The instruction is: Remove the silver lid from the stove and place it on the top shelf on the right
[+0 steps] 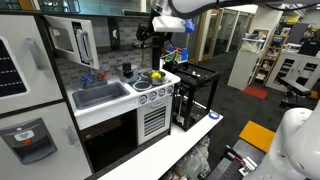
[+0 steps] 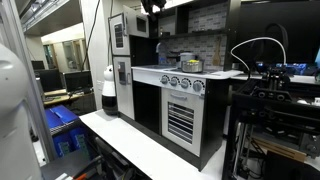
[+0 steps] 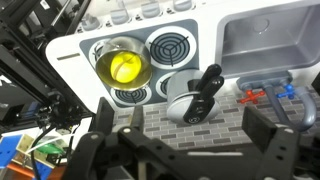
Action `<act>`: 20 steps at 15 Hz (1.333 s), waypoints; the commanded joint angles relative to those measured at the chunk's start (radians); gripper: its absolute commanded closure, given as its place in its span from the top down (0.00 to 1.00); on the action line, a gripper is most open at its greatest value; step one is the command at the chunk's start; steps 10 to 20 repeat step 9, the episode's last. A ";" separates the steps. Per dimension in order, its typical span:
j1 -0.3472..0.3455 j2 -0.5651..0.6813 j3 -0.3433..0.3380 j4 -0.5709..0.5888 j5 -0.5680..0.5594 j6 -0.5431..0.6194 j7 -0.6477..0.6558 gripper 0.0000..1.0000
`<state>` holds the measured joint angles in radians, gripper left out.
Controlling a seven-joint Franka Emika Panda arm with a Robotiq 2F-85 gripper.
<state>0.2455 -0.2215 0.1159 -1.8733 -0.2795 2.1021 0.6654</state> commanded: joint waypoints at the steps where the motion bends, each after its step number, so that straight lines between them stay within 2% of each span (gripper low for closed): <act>1: -0.050 -0.080 0.034 -0.106 0.093 -0.024 -0.045 1.00; 6: -0.086 -0.098 0.028 -0.163 0.179 -0.060 -0.068 1.00; 8: -0.107 -0.087 0.036 -0.176 0.177 -0.086 -0.048 1.00; 9: -0.108 -0.078 0.049 -0.146 0.161 -0.067 -0.042 1.00; 20: -0.108 -0.078 0.049 -0.146 0.161 -0.067 -0.042 1.00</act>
